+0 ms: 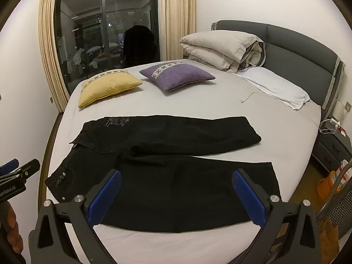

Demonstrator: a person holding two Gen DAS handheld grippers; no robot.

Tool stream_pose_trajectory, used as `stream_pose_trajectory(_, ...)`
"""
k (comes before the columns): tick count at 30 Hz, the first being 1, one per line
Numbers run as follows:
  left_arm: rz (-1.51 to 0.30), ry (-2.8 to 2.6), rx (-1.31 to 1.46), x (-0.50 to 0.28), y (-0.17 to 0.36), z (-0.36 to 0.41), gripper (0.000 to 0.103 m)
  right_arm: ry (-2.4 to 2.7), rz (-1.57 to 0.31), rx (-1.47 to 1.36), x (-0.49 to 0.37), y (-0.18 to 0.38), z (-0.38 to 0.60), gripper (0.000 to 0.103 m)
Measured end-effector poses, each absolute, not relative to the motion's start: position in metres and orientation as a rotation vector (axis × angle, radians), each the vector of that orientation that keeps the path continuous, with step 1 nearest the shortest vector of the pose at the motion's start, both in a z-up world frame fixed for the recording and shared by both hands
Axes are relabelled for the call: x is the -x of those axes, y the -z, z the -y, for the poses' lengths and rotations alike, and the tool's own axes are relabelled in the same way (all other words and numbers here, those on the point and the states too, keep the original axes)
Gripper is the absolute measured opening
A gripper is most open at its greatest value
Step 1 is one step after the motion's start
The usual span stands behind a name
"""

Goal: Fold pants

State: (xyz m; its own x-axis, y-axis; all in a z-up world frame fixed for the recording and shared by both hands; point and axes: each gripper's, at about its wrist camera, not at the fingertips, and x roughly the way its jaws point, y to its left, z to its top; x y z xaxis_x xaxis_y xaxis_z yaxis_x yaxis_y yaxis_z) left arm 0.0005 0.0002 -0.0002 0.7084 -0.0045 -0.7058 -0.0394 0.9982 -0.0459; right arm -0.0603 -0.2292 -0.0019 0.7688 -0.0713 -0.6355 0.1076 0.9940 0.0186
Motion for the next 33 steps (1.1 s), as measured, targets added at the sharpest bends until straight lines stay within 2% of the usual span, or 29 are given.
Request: stream_pose_trajectory(33,-0.787,-0.023,0.066,-0.0013,0.0082,0.0,0.103,0.097,-0.691,-0.055,0.0619,0.0032,0.2274,0.103)
